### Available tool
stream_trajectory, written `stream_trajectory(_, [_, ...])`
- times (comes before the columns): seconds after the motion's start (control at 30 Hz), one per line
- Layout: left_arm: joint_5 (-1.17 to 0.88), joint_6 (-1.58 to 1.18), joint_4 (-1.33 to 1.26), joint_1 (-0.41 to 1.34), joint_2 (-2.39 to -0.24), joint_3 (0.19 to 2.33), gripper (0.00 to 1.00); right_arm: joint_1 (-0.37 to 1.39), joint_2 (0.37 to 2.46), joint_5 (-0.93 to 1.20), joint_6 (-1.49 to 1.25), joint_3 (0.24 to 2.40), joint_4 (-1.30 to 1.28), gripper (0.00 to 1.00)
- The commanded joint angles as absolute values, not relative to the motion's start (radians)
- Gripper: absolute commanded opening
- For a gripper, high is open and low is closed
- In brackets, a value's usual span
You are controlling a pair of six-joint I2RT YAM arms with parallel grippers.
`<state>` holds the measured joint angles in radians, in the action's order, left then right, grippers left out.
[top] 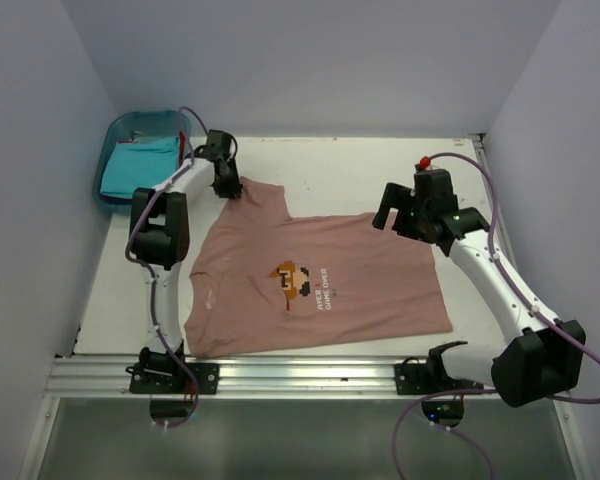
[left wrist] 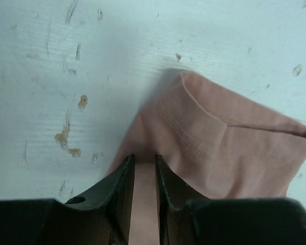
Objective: Fold and stack the t-shirts
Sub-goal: Grap the side of the flattened tshirt furthest away from the robot with both arms
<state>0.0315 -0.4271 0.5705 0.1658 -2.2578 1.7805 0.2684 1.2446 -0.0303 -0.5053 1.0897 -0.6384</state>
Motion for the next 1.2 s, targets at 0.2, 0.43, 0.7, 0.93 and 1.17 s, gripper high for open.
stream_trajectory(0.2, [-0.143,-0.453,0.298,0.080,-2.250,1.755,0.30,0.270,1.221,-0.023,-0.472,1.057,-0.612,0.99])
stream_trajectory(0.43, [-0.294,-0.454,0.232,0.069,-2.295,1.761,0.33,0.270,1.252,-0.032,-0.472,1.075,-0.624,0.99])
stream_trajectory(0.7, [-0.534,-0.563,0.055,0.005,-2.318,1.652,0.38,0.270,1.259,-0.054,-0.468,1.083,-0.644,0.99])
stream_trajectory(0.93, [-0.580,-0.572,0.041,-0.040,-2.368,1.646,0.40,0.270,1.270,-0.052,-0.472,1.091,-0.646,0.99])
stream_trajectory(1.17, [-0.491,-0.549,0.020,-0.049,-2.287,1.583,0.41,0.270,1.264,-0.064,-0.472,1.088,-0.653,0.99])
